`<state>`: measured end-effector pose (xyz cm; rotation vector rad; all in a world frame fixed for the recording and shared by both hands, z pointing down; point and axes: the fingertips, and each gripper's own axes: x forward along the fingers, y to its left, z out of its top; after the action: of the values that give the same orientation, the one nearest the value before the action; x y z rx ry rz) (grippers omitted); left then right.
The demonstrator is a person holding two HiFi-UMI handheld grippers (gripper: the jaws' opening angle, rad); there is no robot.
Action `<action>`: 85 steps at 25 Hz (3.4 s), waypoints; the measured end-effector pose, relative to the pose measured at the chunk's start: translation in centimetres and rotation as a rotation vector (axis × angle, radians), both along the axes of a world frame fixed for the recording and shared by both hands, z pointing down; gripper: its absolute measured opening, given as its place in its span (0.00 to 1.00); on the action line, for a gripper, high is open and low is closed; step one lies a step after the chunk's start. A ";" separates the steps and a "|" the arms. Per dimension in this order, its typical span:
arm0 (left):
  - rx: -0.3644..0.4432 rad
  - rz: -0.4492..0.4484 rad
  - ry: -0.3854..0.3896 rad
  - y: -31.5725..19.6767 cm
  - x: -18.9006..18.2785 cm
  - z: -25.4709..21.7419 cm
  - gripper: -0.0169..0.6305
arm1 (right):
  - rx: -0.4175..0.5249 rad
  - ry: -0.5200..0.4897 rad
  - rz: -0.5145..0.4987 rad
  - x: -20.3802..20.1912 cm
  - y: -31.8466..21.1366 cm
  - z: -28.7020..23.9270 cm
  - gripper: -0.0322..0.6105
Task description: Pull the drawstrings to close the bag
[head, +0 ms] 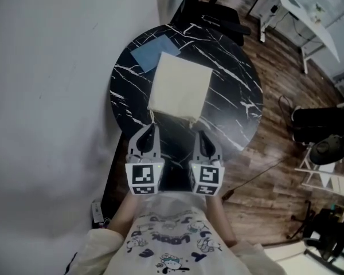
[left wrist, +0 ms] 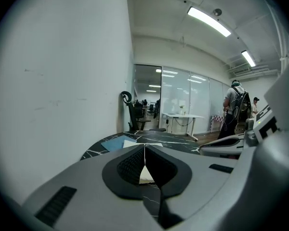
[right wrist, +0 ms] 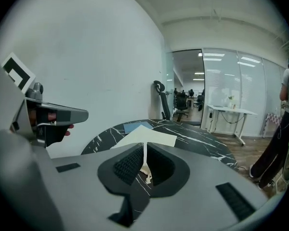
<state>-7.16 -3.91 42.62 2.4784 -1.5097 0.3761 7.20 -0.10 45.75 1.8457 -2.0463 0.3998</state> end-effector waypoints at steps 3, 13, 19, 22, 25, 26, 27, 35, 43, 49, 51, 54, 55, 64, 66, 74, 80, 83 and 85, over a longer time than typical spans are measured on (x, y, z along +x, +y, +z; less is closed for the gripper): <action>-0.024 0.013 -0.001 -0.8 0.3 1.2 0.09 | -0.047 0.015 -0.039 -0.2 -1.0 1.3 0.07; -0.120 -0.047 -0.068 -3.5 0.2 5.0 0.09 | -0.200 0.031 -0.127 0.9 -3.6 7.2 0.07; -0.173 -0.095 -0.073 -4.1 0.8 7.0 0.09 | -0.259 0.124 -0.177 1.9 -5.0 10.1 0.07; -0.192 -0.117 -0.083 -4.2 0.8 7.8 0.09 | -0.302 0.098 -0.199 1.7 -5.4 11.4 0.08; -0.203 -0.137 -0.079 -4.4 0.7 8.3 0.09 | -0.323 0.114 -0.221 1.7 -5.6 12.5 0.08; -0.206 -0.144 -0.080 -4.4 0.6 8.4 0.09 | -0.328 0.129 -0.232 1.7 -5.8 12.8 0.08; -0.209 -0.150 -0.082 -4.5 0.5 8.6 0.09 | -0.335 0.142 -0.244 1.8 -5.9 13.1 0.08; -0.234 -0.190 -0.087 -4.9 -0.4 9.5 0.09 | -0.410 0.139 -0.340 0.7 -5.7 14.7 0.24; -0.244 -0.206 -0.086 -4.6 -0.7 9.8 0.09 | -0.458 0.183 -0.362 0.7 -5.7 16.1 0.22; -0.256 -0.206 -0.089 -4.3 -0.7 10.0 0.09 | -0.532 0.229 -0.386 0.5 -5.7 17.7 0.18; -0.257 -0.203 -0.089 -4.3 -0.7 10.0 0.09 | -0.556 0.241 -0.405 0.2 -5.6 18.0 0.15; -0.259 -0.201 -0.092 -4.2 -0.8 10.2 0.09 | -0.567 0.242 -0.484 -0.4 -5.2 18.0 0.12; -0.259 -0.201 -0.093 -4.1 -0.8 10.2 0.09 | -0.564 0.236 -0.512 -0.5 -5.0 17.8 0.12; -0.256 -0.192 -0.102 -4.1 -1.2 10.2 0.09 | -0.525 0.182 -0.520 3.1 -2.6 15.9 0.12; -0.257 -0.188 -0.105 -4.2 -1.2 10.3 0.09 | -0.532 0.161 -0.490 4.2 -2.2 15.9 0.12; -0.266 -0.174 -0.123 -3.9 -1.0 10.9 0.09 | -0.592 0.027 -0.300 6.7 -2.5 16.5 0.40; -0.341 -0.151 -0.184 -3.2 -0.6 13.6 0.10 | -0.655 0.049 -0.193 5.1 -4.0 18.5 0.38; -0.392 -0.128 -0.177 -3.1 -0.2 15.2 0.25 | -0.676 0.063 -0.169 5.1 -3.7 18.9 0.26; -0.405 -0.128 -0.190 -3.2 -0.2 16.0 0.25 | -0.673 0.082 -0.171 5.0 -3.6 18.8 0.14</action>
<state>-7.39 -7.06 58.67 2.0687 -1.4742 0.8232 12.22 -3.73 64.53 1.2503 -1.7033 0.8264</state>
